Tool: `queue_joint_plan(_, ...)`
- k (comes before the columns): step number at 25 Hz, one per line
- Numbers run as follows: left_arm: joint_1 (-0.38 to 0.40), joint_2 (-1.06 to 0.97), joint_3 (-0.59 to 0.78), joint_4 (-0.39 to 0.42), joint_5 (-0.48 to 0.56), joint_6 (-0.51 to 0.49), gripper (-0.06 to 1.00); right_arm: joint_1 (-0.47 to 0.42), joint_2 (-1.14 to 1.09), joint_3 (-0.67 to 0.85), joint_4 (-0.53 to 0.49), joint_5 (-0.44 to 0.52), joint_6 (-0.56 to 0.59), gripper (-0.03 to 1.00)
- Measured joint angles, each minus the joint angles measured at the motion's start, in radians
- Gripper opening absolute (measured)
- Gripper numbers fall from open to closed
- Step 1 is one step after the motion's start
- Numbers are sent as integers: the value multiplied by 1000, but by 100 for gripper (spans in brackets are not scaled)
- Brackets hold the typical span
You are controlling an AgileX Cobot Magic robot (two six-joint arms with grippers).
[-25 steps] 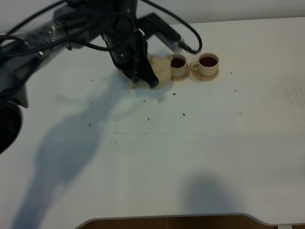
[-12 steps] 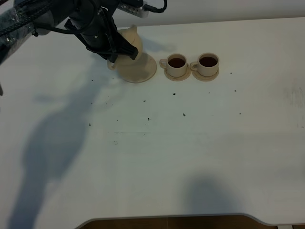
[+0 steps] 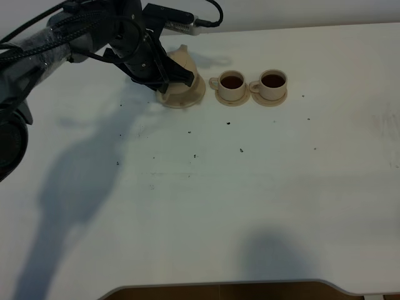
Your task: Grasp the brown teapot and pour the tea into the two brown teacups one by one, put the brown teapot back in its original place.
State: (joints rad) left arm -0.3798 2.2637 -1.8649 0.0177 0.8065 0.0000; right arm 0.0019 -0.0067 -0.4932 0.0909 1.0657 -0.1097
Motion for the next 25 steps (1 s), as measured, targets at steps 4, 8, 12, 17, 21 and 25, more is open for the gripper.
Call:
queue_joint_plan(4,0,18,0,-5,-30,-13,11,0,0,0,0,0,0,36)
queue_joint_plan(8,0,33,0,-5,-52,-18,11,0,0,0,0,0,0,36)
queue_joint_plan(12,0,44,1,-8,-54,-19,11,0,0,0,0,0,0,36)
queue_joint_plan(17,0,49,1,-8,-57,-17,11,0,0,0,0,0,0,36)
queue_joint_plan(21,0,49,1,-10,-57,-16,12,0,0,0,0,0,0,36)
queue_joint_plan(25,0,48,1,-18,-42,-16,26,0,0,0,0,0,0,36)
